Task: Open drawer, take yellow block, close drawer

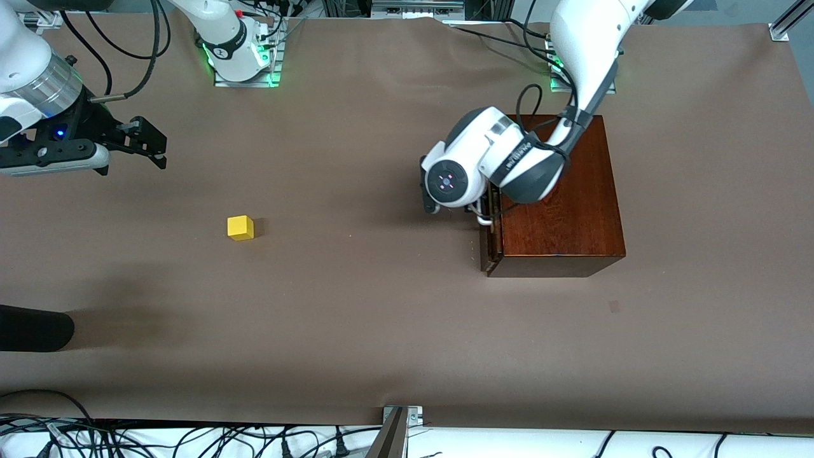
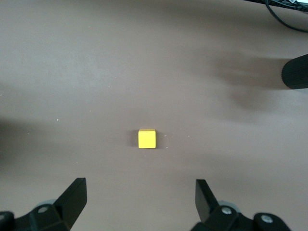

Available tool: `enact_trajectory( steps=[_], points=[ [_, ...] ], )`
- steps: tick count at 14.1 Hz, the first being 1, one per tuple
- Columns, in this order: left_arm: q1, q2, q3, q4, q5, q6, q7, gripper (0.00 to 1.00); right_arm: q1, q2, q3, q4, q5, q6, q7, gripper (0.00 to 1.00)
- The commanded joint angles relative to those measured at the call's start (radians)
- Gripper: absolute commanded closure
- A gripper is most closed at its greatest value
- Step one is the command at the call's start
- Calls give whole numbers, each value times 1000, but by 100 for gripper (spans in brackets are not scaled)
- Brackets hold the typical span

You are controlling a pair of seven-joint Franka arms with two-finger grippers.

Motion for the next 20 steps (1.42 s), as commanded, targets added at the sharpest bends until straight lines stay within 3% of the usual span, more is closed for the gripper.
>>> enact_trajectory(
  steps=[1,5,8,11,12,13,15,17,20],
  points=[
    [8,-37,6,-51,30,-17,-1,0,2,11,7,26,35,-43,-15,0],
    [4,-102,-9,11,-3,-11,-51,0,2,13,5,26,69,-86,-21,0],
    [10,-202,2,35,-24,-21,-255,0,2,13,-1,27,97,-104,-25,0],
    [71,-216,19,156,-22,-78,-300,0,2,30,-3,27,98,-93,-25,0],
    [115,-221,28,188,-14,-81,-302,0,5,54,0,29,85,-95,-27,0],
    [134,-256,101,181,-22,-52,-311,0,4,53,0,33,85,-98,-25,0],
    [164,-331,211,96,-74,59,-314,0,4,51,-3,36,85,-103,-25,0],
    [288,-462,219,-57,-86,193,-338,0,4,53,-4,36,85,-103,-25,0],
    [408,-647,219,-268,-103,207,-615,0,4,48,-3,38,85,-104,-27,0]
  ],
)
